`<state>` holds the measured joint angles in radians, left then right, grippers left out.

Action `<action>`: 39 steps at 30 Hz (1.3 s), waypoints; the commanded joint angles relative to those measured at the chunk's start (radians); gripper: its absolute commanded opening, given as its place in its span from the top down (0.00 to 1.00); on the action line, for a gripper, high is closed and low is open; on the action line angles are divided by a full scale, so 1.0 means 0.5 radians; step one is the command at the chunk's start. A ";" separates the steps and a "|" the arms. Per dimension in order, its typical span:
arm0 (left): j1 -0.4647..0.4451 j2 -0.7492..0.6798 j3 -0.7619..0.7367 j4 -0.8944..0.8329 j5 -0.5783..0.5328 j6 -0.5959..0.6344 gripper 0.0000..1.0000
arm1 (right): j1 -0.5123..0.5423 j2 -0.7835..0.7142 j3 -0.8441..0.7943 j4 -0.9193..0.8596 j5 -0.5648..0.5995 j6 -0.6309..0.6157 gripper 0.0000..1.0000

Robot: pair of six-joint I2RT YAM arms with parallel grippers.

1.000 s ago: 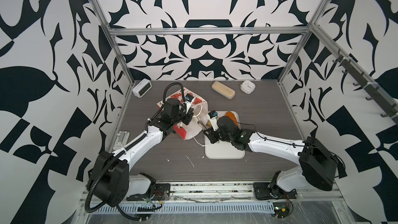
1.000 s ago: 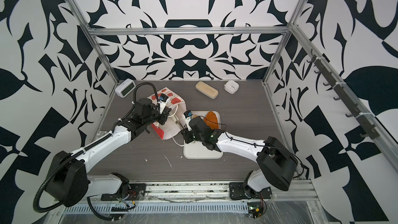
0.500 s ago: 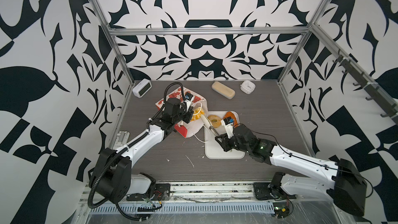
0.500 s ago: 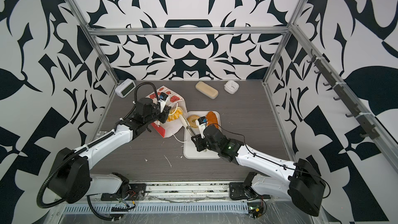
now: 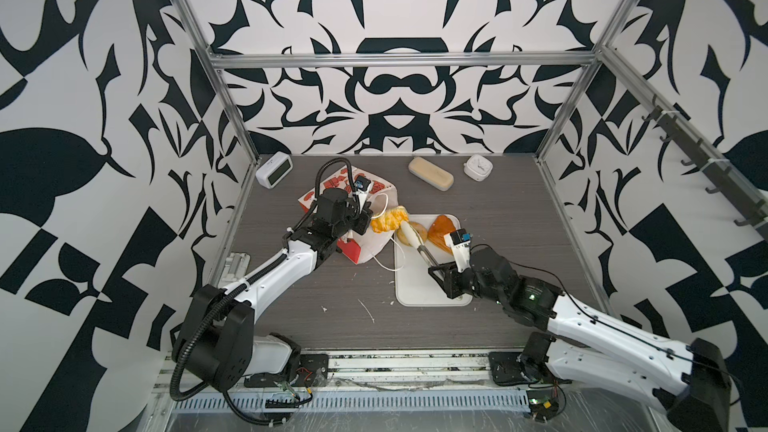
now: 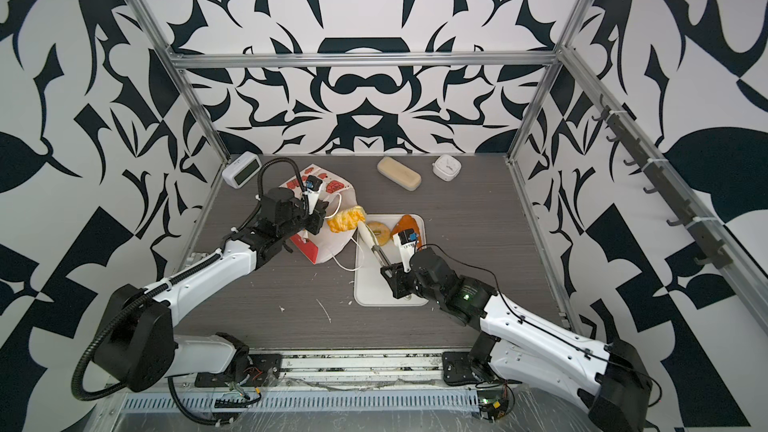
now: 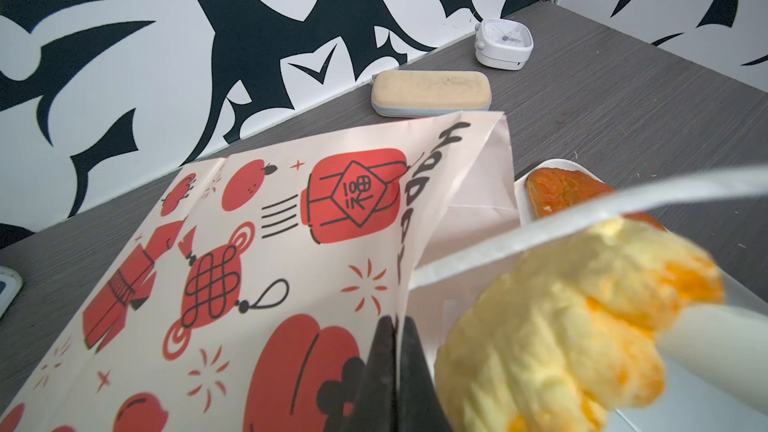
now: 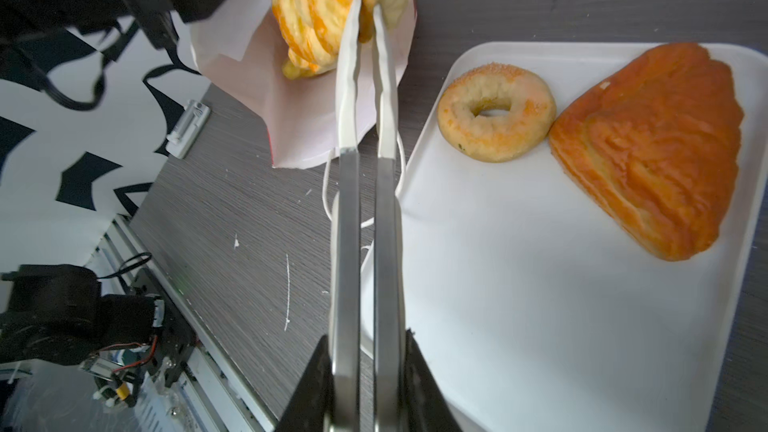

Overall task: Take the fake bread out of the paper bag
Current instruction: 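Pull the yellow roll out and lower it onto the white tray, then open the tongs to release the yellow roll on the tray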

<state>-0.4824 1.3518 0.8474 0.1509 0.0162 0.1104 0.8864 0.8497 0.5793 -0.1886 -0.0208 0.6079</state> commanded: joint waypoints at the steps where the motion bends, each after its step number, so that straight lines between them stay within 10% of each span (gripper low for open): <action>1: 0.010 -0.009 0.017 0.066 -0.025 -0.024 1.00 | 0.010 -0.146 -0.010 0.012 0.017 0.095 0.82; 23: 0.010 -0.067 -0.105 0.158 -0.046 -0.008 1.00 | 0.010 -0.825 0.142 -1.458 0.101 0.763 0.83; 39: 0.013 -0.100 -0.178 0.208 -0.048 -0.009 1.00 | 0.012 -0.885 -0.013 -1.493 -0.053 1.043 0.82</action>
<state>-0.4824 1.3312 0.7753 0.2176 -0.0032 0.1078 0.8864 0.4191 0.5724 -0.9745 -0.0380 1.0885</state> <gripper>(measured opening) 0.049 0.260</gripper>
